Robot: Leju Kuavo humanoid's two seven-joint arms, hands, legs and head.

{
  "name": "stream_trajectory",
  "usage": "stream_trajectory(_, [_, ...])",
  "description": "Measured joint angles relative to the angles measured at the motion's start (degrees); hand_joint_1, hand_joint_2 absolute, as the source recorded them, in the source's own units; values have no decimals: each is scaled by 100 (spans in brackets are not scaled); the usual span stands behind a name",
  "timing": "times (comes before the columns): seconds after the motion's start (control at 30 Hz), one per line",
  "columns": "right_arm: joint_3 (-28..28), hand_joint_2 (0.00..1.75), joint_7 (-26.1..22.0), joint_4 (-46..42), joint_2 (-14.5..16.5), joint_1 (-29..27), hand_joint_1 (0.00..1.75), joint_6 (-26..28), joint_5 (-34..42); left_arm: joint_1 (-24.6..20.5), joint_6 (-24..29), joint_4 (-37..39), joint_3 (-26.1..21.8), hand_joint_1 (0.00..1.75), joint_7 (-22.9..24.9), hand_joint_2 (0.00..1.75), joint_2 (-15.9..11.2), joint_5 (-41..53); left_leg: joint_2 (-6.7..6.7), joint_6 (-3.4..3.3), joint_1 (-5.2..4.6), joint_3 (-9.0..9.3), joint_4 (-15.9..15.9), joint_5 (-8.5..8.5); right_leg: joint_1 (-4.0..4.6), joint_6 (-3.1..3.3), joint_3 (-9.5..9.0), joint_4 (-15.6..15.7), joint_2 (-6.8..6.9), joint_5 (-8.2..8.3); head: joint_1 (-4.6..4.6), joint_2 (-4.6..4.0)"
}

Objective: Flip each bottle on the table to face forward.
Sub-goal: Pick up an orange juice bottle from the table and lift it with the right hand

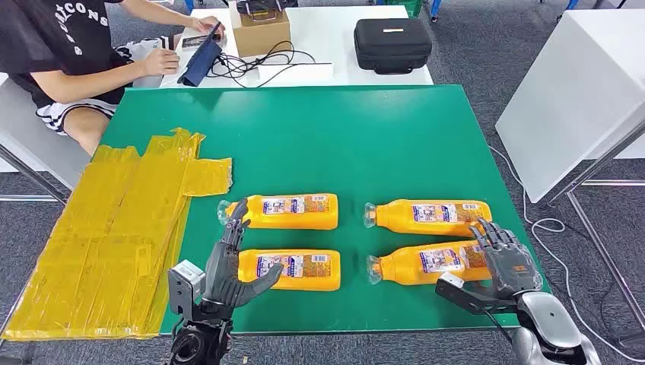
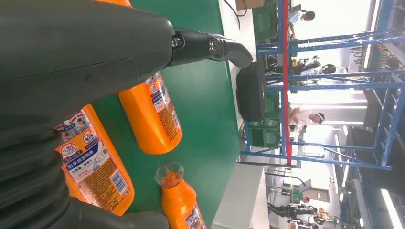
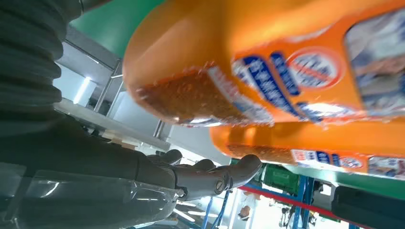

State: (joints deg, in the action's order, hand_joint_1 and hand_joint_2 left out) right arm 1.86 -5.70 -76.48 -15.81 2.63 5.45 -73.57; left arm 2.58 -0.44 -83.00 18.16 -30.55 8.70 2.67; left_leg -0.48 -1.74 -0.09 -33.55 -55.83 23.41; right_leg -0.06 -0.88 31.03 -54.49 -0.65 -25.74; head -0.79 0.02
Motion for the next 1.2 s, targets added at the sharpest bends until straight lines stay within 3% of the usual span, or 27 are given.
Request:
stream_trajectory(0.67, [403,175,-146,462,35,332,0,-175,366,1,85,149,1,0,-39,175,0,-38,1,0,0,1,0,1,0,0,0,1,0,0,0,0])
stream_trajectory(0.7, [435,175,-146,463,27,334,18,-242,414,1,87,158,1,0,-43,175,0,-49,1,0,0,2,0,1,0,0,0,1,0,0,0,0])
stream_trajectory(0.8, [527,175,-146,462,-9,324,144,-516,585,-6,87,181,3,0,-48,175,0,-84,2,0,0,6,0,1,0,0,-2,1,0,0,1,0])
stream_trajectory(0.83, [556,175,-148,457,-30,316,170,-604,642,-12,87,192,3,0,-48,175,0,-95,3,0,0,8,0,1,0,0,-3,1,0,0,1,0])
stream_trajectory(1.2, [729,175,-98,105,-286,88,175,-1307,1004,-151,55,370,12,0,-47,175,0,-138,0,-3,0,27,-1,4,-1,0,-21,3,0,-1,2,0])
